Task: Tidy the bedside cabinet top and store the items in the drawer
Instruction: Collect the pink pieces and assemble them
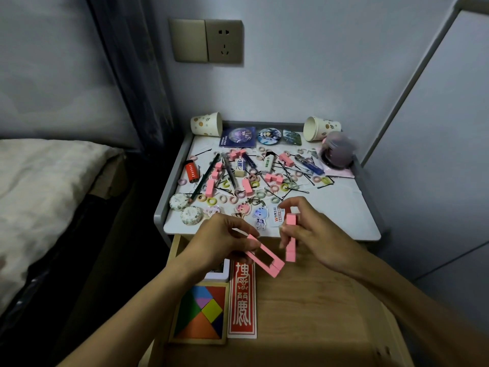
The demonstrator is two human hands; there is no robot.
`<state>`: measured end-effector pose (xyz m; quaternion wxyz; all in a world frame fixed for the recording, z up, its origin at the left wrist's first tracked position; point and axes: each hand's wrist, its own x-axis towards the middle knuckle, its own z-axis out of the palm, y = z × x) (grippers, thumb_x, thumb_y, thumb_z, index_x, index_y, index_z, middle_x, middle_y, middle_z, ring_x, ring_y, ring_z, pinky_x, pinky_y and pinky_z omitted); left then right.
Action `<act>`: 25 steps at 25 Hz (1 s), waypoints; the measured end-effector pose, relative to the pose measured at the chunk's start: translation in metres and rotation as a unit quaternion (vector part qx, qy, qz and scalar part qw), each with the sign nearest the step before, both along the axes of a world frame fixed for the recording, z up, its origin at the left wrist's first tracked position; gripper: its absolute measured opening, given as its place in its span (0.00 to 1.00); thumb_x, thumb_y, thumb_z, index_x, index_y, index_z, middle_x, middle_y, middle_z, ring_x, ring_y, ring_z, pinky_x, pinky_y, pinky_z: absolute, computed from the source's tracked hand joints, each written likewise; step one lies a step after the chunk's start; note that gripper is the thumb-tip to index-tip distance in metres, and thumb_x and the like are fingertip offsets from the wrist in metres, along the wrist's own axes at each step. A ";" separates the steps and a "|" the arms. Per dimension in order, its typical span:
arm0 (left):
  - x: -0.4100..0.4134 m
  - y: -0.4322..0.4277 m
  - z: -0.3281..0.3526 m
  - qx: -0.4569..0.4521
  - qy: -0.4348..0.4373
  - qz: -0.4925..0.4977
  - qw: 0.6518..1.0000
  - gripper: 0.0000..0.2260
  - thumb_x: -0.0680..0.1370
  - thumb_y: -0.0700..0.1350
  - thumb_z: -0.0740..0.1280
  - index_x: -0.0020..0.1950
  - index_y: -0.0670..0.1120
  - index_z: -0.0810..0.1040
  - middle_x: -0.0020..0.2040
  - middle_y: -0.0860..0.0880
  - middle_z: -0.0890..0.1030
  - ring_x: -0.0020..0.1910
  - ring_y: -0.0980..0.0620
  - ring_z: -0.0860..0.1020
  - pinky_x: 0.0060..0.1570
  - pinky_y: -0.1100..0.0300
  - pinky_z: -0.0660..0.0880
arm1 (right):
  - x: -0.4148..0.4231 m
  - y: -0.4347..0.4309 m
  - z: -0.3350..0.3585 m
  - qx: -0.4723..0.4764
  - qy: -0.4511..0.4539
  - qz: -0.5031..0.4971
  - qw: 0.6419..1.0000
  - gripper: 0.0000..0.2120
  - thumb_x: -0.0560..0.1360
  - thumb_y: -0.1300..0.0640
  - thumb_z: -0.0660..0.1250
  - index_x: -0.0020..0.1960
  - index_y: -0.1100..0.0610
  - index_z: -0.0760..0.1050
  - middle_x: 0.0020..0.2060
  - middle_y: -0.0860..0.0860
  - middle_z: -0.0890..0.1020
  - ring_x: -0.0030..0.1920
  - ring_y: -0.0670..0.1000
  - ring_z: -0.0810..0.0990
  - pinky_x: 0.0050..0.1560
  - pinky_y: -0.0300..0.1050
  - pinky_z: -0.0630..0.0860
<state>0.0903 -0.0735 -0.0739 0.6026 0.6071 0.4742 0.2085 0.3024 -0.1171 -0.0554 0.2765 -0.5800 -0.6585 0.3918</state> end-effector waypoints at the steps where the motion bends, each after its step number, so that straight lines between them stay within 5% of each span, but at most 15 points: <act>1: 0.000 0.000 0.000 0.002 -0.002 -0.002 1.000 0.04 0.74 0.37 0.72 0.46 0.45 0.83 0.39 0.44 0.86 0.38 0.45 0.85 0.35 0.63 0.80 | -0.001 0.000 0.000 0.010 -0.004 -0.008 1.000 0.11 0.81 0.56 0.61 0.62 0.49 0.64 0.37 0.49 0.83 0.41 0.44 0.82 0.47 0.41 0.78; 7: 0.003 -0.003 0.002 -0.035 -0.051 0.012 0.998 0.06 0.74 0.34 0.71 0.44 0.44 0.85 0.40 0.42 0.86 0.35 0.46 0.85 0.33 0.64 0.79 | -0.015 -0.007 -0.012 0.125 -0.181 -0.053 0.974 0.09 0.78 0.50 0.66 0.57 0.49 0.76 0.43 0.44 0.82 0.41 0.41 0.78 0.38 0.34 0.72; 13: 0.002 -0.004 0.002 -0.089 -0.099 0.050 0.990 0.06 0.73 0.34 0.72 0.45 0.43 0.86 0.41 0.39 0.85 0.37 0.44 0.85 0.33 0.62 0.80 | -0.019 -0.004 -0.019 0.076 -0.123 0.014 0.989 0.18 0.82 0.53 0.57 0.72 0.49 0.69 0.52 0.44 0.75 0.53 0.42 0.74 0.51 0.38 0.73; 19: 0.003 -0.005 0.000 -0.106 -0.103 0.050 0.988 0.07 0.74 0.34 0.71 0.51 0.39 0.83 0.43 0.39 0.85 0.38 0.43 0.85 0.33 0.64 0.79 | -0.029 -0.013 -0.028 0.083 0.010 -0.069 0.994 0.05 0.79 0.56 0.65 0.51 0.46 0.75 0.43 0.40 0.81 0.45 0.37 0.80 0.38 0.31 0.76; 25: 0.003 -0.006 0.002 -0.141 -0.131 0.078 0.978 0.05 0.73 0.34 0.72 0.48 0.36 0.84 0.43 0.37 0.85 0.34 0.45 0.85 0.31 0.65 0.79 | -0.032 -0.013 -0.028 0.184 -0.047 -0.068 0.979 0.07 0.80 0.57 0.64 0.53 0.50 0.80 0.43 0.40 0.81 0.46 0.37 0.79 0.42 0.27 0.72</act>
